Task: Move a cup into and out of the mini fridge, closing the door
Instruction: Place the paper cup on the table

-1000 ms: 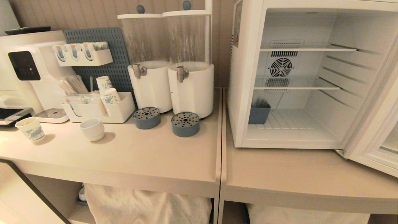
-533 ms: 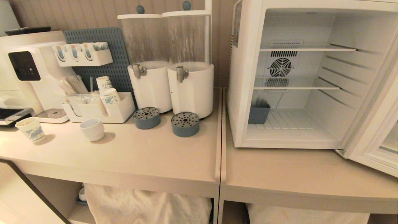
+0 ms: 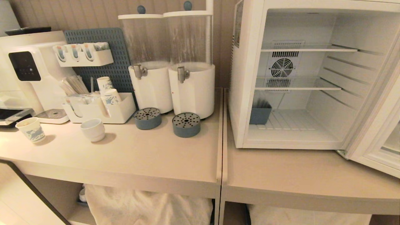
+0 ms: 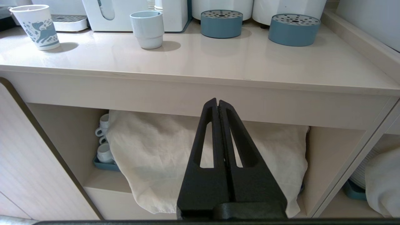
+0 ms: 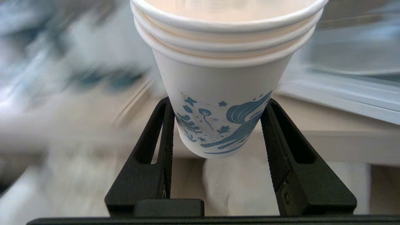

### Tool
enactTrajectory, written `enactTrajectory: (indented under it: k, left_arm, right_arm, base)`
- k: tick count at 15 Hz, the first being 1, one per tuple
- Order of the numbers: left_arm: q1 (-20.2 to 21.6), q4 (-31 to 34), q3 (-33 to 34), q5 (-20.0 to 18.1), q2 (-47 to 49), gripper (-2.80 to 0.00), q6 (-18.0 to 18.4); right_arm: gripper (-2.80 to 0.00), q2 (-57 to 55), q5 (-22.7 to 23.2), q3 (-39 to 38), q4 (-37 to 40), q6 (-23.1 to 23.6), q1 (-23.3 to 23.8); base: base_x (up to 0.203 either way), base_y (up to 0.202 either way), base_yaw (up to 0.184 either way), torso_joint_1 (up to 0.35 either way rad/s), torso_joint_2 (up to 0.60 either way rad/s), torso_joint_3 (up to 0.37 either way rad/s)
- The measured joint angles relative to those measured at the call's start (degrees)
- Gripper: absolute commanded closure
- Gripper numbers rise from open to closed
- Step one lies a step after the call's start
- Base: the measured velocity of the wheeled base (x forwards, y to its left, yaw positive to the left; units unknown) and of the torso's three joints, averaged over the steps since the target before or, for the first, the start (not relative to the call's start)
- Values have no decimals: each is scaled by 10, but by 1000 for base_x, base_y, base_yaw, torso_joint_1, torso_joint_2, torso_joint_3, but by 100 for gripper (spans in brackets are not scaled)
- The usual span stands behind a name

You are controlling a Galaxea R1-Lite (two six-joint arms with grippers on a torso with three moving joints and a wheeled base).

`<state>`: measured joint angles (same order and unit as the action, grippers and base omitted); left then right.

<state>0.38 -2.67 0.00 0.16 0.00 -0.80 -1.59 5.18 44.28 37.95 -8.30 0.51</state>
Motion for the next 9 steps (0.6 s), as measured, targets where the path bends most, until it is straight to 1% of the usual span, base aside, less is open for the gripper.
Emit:
enactTrajectory:
  k: [1,2,3,6,7,8,9]
  left_arm:
    - [0,0,0,0,0,0,0]
    - [0,0,0,0,0,0,-1]
    - [0,0,0,0,0,0,-1]
    - [0,0,0,0,0,0,0]
    - [0,0,0,0,0,0,-1]
    - [0,0,0,0,0,0,-1]
    - [1,0,0,0,0,0,-1]
  right_arm:
    - [0,6,-35,-33,-37,-6,0]
    - [0,10,-62,-83,-83,2,-1]
    - [0,13,-76,-140,-133,16,-1]
    - [0,16,-88,-327,-307,74,-1]
    - [0,16,-87,-375,-356,92,-1]
    - [0,16,-82,-410,-395,106,-2]
    - [0,16,-63,-426,-409,116,-2]
  base:
    - [0,0,0,0,0,0]
    - [0,0,0,0,0,0]
    - [0,0,0,0,0,0]
    - [0,0,0,0,0,0]
    - [0,0,0,0,0,0]
    - [0,0,0,0,0,0]
    - [0,0,0,0,0,0]
